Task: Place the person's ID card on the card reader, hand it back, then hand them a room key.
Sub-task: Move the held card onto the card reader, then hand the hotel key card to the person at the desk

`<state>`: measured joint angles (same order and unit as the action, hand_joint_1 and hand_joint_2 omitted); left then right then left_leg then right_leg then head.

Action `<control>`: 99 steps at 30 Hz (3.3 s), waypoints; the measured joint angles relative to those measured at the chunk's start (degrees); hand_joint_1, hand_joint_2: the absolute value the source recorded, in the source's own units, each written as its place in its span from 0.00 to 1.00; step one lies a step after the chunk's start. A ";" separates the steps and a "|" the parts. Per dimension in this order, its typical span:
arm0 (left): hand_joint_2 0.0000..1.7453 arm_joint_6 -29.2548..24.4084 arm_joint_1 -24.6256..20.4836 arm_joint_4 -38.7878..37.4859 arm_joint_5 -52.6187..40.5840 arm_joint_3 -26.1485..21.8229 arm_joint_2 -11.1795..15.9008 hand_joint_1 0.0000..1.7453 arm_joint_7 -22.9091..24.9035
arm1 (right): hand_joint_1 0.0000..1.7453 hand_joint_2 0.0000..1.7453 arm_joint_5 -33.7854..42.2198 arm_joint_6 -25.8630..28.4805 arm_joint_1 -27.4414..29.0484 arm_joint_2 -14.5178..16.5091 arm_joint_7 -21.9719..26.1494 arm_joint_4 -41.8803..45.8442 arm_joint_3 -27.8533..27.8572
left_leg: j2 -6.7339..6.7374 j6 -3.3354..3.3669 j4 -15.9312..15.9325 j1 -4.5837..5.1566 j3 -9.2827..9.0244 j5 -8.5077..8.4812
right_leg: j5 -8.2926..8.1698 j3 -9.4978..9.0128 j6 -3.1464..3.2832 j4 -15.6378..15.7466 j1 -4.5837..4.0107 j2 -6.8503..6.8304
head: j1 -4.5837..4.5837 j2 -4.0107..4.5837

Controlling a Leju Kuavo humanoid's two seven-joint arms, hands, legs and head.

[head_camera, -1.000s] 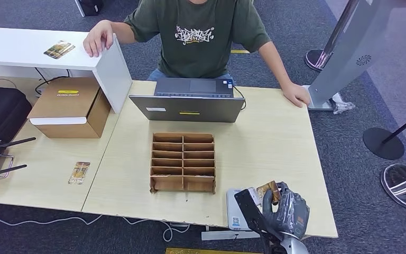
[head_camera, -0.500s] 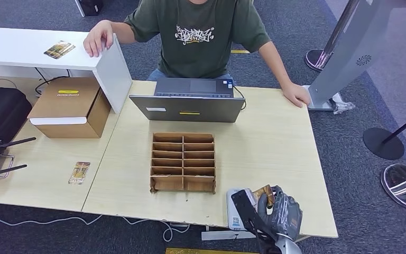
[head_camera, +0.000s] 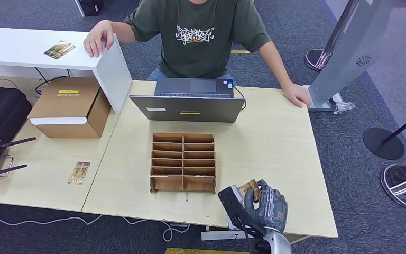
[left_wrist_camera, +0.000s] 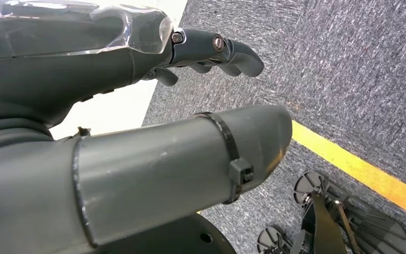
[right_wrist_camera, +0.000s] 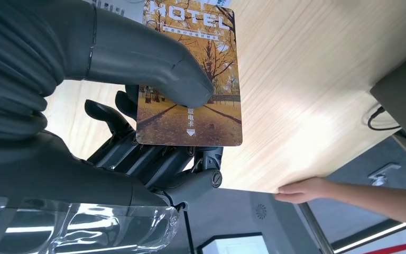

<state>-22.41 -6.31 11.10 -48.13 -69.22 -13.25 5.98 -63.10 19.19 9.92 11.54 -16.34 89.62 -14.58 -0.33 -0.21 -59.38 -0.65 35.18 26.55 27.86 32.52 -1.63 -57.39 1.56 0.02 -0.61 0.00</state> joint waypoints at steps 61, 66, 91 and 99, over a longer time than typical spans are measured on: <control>0.00 -1.17 -0.12 0.00 1.84 -0.98 0.48 0.00 -0.09 | 1.00 1.00 2.31 2.51 -4.97 0.96 1.26 -14.03 12.20 | 0.04 0.00 0.00 0.00 -0.11 0.00 | -0.02 -0.07 0.00 0.00 0.00 0.03 | 0.00 0.00; 0.00 -1.08 -0.12 0.00 1.84 -1.02 0.48 0.00 -0.12 | 1.00 1.00 1.85 2.58 -4.96 1.20 1.51 -14.09 12.40 | 0.04 0.00 0.00 0.00 -0.12 -0.01 | -0.02 -0.08 0.00 0.00 0.00 0.03 | 0.00 0.00; 0.00 -0.10 -0.06 0.00 -0.20 -1.01 0.06 0.00 -2.00 | 1.00 1.00 -16.38 19.36 -2.03 4.03 29.99 11.77 10.76 | 0.01 0.00 0.00 0.00 -0.09 -0.01 | -0.02 -0.11 0.00 0.00 0.00 0.00 | 0.01 0.00; 0.00 -0.18 -0.09 0.00 -0.60 -1.00 -0.38 0.00 -2.19 | 1.00 1.00 -19.45 19.34 -4.24 4.11 33.03 14.47 10.44 | -0.02 0.00 0.00 0.00 -0.09 -0.01 | -0.03 -0.17 0.00 -0.01 -0.01 -0.04 | 0.01 0.00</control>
<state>-22.59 -6.40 11.10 -48.72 -70.22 -13.62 3.79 -82.55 38.53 5.68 15.65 16.70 104.09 -4.15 -0.36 -0.21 -59.38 -0.65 35.09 26.54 27.83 32.35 -1.63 -57.40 1.55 -0.02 -0.61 0.00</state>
